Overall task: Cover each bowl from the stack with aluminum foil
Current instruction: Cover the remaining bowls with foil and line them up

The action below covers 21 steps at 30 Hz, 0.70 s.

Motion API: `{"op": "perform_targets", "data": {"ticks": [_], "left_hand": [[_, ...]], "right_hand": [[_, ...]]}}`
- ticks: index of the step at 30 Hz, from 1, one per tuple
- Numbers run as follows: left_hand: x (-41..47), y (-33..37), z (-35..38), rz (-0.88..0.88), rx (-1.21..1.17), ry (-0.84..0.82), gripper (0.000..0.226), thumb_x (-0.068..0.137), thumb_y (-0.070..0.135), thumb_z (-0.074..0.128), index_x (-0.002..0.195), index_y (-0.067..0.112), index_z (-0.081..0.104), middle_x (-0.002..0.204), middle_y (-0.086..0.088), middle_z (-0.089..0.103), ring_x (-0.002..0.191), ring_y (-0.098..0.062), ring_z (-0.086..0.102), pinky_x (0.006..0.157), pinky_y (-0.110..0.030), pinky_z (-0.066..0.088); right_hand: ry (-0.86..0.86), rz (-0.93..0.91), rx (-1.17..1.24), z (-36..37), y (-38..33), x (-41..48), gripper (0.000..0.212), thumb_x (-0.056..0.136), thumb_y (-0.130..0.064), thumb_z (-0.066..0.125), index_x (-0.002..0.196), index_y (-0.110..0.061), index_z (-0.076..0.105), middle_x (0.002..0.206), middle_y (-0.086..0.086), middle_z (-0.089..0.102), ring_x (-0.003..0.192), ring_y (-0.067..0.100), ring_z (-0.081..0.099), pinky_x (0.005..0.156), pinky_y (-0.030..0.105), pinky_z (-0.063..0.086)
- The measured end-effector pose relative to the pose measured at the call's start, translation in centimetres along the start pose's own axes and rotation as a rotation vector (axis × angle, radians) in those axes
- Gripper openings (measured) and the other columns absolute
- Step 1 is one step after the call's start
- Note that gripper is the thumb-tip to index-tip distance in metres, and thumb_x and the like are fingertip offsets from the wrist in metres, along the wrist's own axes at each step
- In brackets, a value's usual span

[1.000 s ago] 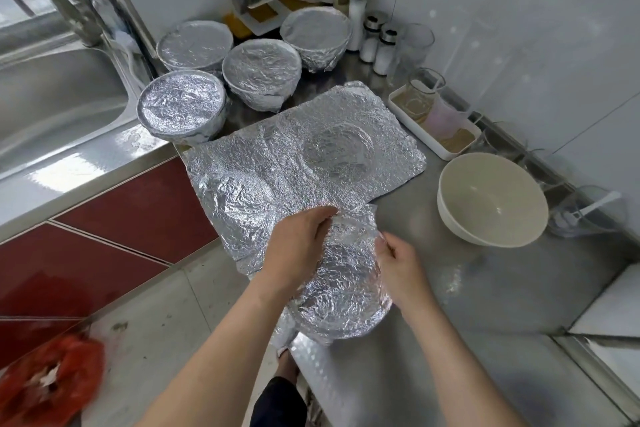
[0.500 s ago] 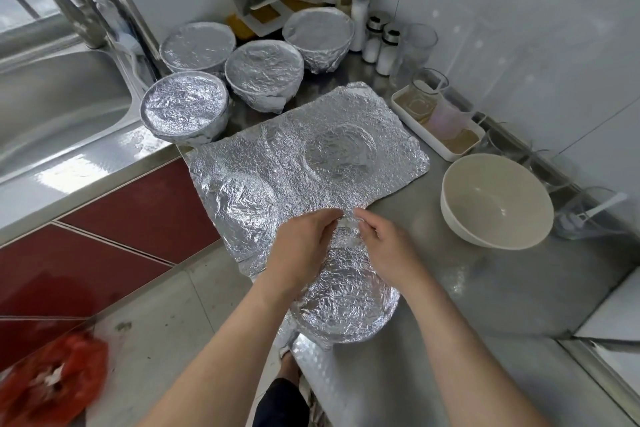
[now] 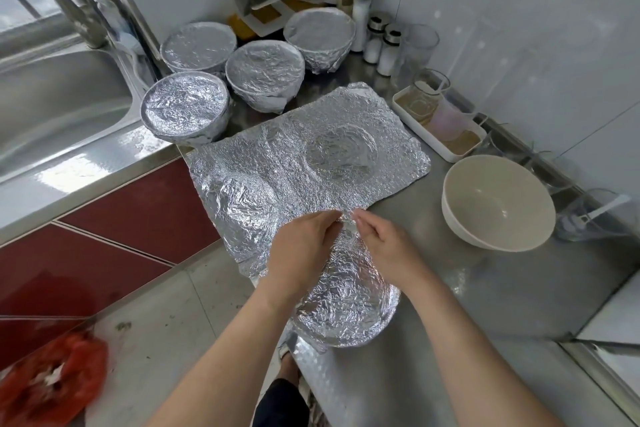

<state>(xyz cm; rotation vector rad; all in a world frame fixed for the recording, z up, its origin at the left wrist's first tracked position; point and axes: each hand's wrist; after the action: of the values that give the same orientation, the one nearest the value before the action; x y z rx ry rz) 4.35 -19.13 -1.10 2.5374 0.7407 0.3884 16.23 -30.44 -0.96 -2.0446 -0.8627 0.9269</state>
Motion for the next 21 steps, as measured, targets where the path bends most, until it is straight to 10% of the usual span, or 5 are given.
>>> {"op": "perform_targets", "data": {"ticks": [2,8,15,21], "left_hand": [[0.1,-0.1,0.1,-0.021,-0.016,-0.009,0.023,0.099,0.033,0.055,0.106,0.018,0.072,0.092,0.001,0.075,0.076,-0.021,0.069,0.066,-0.038,0.055],[0.6,-0.5,0.3,-0.036,-0.021,-0.074,0.022,0.1,0.035,0.053,0.1,0.021,0.071,0.081,0.005,0.073,0.067,-0.017,0.065,0.065,-0.036,0.054],[-1.4,-0.2,-1.1,-0.099,-0.055,0.027,0.04,0.102,0.028,0.048,0.141,0.018,0.05,0.14,0.001,0.055,0.126,-0.019,0.052,0.102,-0.034,0.043],[-4.1,0.7,-0.5,-0.183,-0.075,-0.013,0.048,0.104,0.03,0.043,0.15,0.019,0.036,0.154,-0.005,0.038,0.14,-0.026,0.037,0.108,-0.046,0.041]], "right_hand": [[0.001,0.0,-0.076,0.1,0.1,0.1,0.041,0.103,-0.028,0.04,0.14,-0.012,0.047,0.136,0.003,0.057,0.124,0.017,0.052,0.099,0.021,0.04],[0.074,-0.026,-0.23,0.6,0.5,0.1,0.037,0.103,-0.027,0.042,0.136,-0.017,0.053,0.118,0.008,0.067,0.107,0.025,0.061,0.09,0.041,0.05],[0.26,0.018,-0.02,-0.3,0.3,-1.9,0.025,0.103,-0.018,0.04,0.108,-0.018,0.065,0.075,0.004,0.063,0.063,0.017,0.052,0.056,0.022,0.037],[0.432,0.098,0.068,1.1,2.0,-3.3,0.024,0.101,-0.013,0.042,0.107,-0.007,0.065,0.079,-0.003,0.061,0.072,0.017,0.054,0.064,0.023,0.037]]}}
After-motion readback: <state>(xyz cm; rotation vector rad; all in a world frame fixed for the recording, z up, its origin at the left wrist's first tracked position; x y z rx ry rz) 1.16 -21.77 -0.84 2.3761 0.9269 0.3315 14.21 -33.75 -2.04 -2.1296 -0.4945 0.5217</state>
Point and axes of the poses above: each hand's wrist, its own x-axis towards the middle knuckle, its own z-axis out of the palm, y = z × x
